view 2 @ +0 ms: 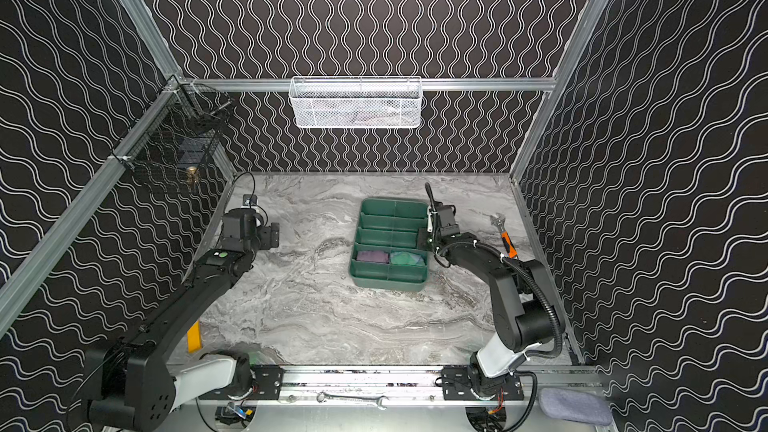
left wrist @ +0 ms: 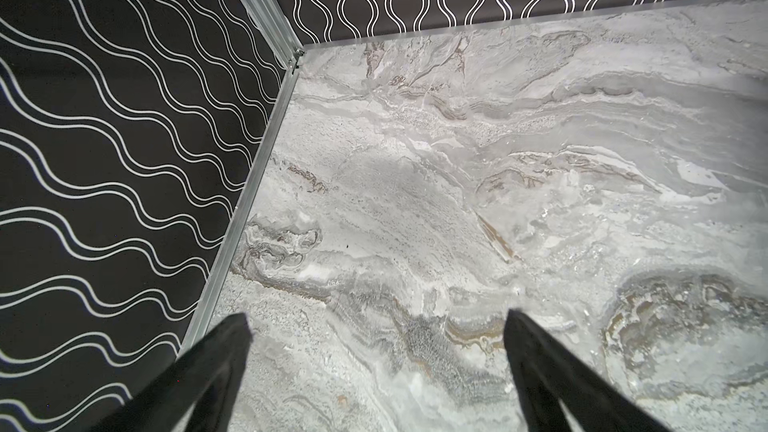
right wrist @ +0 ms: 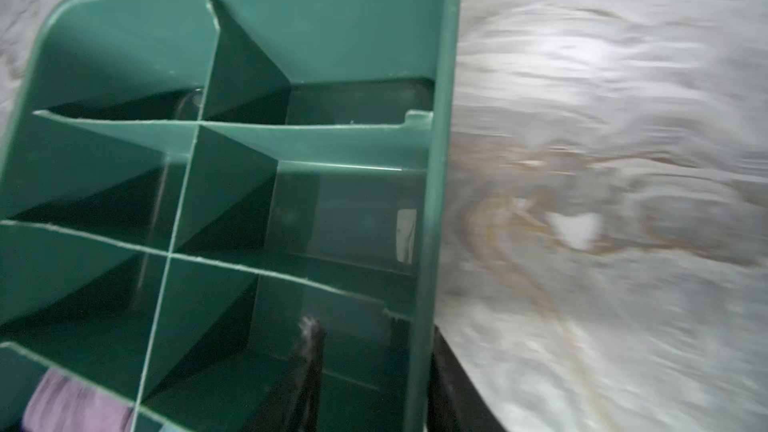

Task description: Roll the socks

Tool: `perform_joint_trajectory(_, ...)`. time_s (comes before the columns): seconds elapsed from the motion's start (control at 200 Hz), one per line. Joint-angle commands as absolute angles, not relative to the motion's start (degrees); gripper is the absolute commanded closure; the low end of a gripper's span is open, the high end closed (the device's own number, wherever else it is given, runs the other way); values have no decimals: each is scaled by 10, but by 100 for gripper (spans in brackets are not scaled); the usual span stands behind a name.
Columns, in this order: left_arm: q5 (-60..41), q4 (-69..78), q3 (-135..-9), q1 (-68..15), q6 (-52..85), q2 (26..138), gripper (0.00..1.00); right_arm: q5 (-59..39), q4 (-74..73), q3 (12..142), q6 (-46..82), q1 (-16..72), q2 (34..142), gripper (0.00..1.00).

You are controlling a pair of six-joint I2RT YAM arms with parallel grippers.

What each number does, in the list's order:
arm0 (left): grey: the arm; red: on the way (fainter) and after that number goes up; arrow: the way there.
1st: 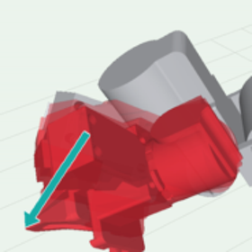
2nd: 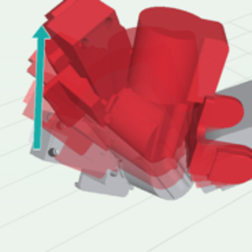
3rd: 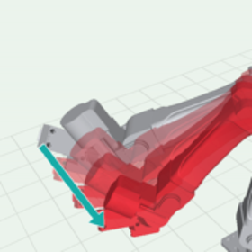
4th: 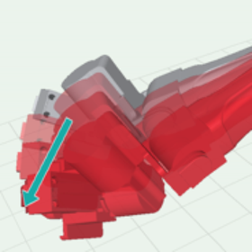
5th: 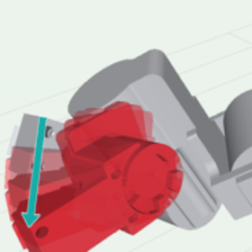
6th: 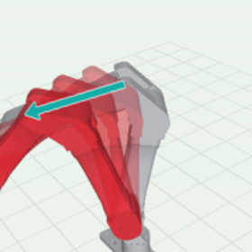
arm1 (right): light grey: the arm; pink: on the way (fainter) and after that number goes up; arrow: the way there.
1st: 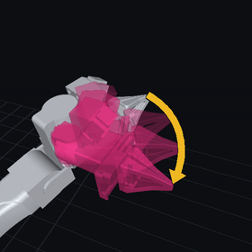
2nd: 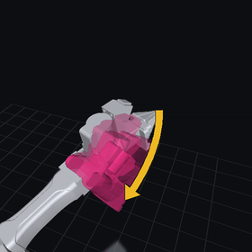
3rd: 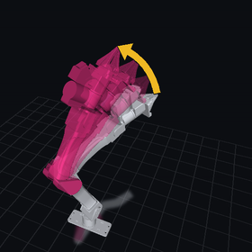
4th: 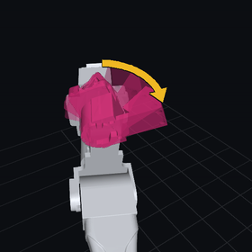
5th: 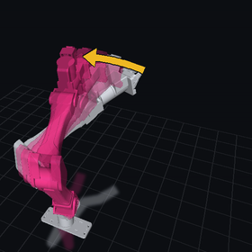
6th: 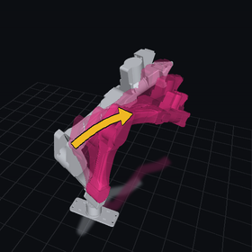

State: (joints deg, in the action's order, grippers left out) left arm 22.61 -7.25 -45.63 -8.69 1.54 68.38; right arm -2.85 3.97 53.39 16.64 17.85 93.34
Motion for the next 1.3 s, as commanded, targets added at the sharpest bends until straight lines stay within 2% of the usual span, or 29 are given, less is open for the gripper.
perform_joint_trajectory(0.0, 222, -53, -457, -86, 21, 687, 1, -7, 15, 541, 175, 184, 932, 56)
perform_joint_trajectory(0.14, 207, -27, -443, -86, 2, 694, 1, 25, 23, 539, 157, 167, 883, 45)
perform_joint_trajectory(0.275, 196, 146, -330, -86, -45, 700, 2, 49, -8, 503, 102, 104, 791, 35)
perform_joint_trajectory(0.345, 204, 196, -298, -86, -58, 709, 1, 96, -66, 446, 59, 72, 730, 30)
perform_joint_trajectory(0.405, 205, 207, -294, -86, -68, 722, 1, 175, -137, 377, 30, 60, 685, 25)
perform_joint_trajectory(0.505, 201, 239, -280, -86, -72, 745, 1, 272, -259, 271, 0, 54, 637, 22)
perform_joint_trajectory(0.666, 164, 293, -259, -83, -66, 782, 1, 323, -365, 186, 9, 54, 635, 19)
perform_joint_trajectory(0.816, 152, 358, -239, -82, -60, 816, 1, 308, -434, 147, -1, 54, 674, 17)
perform_joint_trajectory(1.081, 79, 411, -260, -76, -75, 869, 1, 199, -749, 59, -56, 53, 764, 15)
perform_joint_trajectory(1.196, 40, 461, -263, -70, -77, 910, 1, 142, -741, 66, -45, 51, 783, 14)
perform_joint_trajectory(1.296, 40, 460, -272, -54, -60, 925, 1, 108, -816, 61, -60, 46, 833, 14)
